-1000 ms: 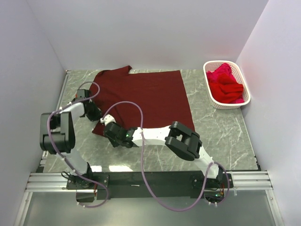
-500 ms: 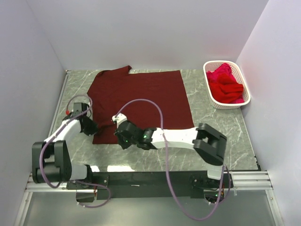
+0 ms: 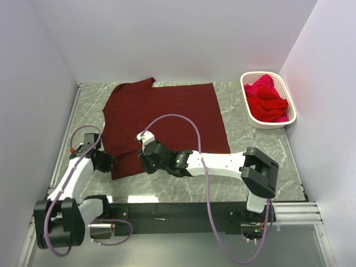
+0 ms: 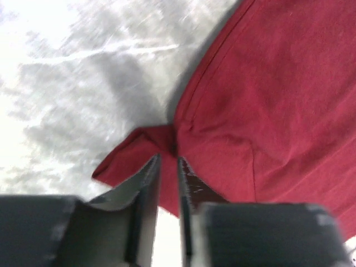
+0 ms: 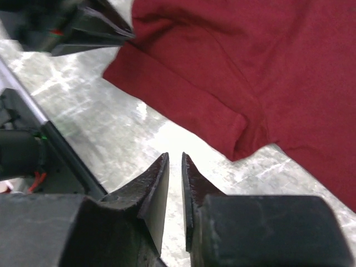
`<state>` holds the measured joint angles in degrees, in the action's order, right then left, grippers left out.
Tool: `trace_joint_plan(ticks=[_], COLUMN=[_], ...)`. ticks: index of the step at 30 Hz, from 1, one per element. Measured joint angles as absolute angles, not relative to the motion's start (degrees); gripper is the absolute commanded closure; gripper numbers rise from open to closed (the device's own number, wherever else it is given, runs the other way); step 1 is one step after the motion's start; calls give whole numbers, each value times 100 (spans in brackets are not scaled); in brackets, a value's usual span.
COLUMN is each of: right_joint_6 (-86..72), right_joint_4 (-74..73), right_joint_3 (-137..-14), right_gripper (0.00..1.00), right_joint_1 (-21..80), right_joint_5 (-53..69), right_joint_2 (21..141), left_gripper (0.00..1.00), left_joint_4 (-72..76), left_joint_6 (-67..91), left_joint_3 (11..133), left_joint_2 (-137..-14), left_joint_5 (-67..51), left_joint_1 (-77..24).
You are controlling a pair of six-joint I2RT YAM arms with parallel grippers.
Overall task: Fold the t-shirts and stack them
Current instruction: Flatten the tshirt out
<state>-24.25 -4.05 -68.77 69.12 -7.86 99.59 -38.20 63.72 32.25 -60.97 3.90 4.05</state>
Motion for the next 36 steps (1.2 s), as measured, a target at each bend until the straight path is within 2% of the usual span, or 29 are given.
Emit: trace_joint_plan(ticks=[4, 7, 16, 24, 36], right_joint_6=[-2370, -2329, -2408, -2464, -2779], right_joint_4=[-403, -475, -635, -701, -869], right_joint_3=[-6864, -6978, -7328, -7876, -7703], right_gripper=[73, 70, 64, 64, 64], right_joint_1=[6890, 6864, 6560, 6488, 6490], right_joint_5=[-854, -869, -923, -989, -1116], right_joint_2=[10143, 10462, 11109, 11434, 11493], left_gripper=[57, 50, 51, 52, 56], left_joint_4=[-4200, -4342, -4191, -3699, -3321], left_joint_6=[6541, 6582, 6060, 5688, 5638], left_joint_3=[3225, 3225, 3422, 3927, 4469], left_joint_2=[-5634, -5347, -5581, -6386, -7605], left_joint_5=[384, 373, 209, 285, 650], left_joint_1=[405, 405, 331, 252, 252])
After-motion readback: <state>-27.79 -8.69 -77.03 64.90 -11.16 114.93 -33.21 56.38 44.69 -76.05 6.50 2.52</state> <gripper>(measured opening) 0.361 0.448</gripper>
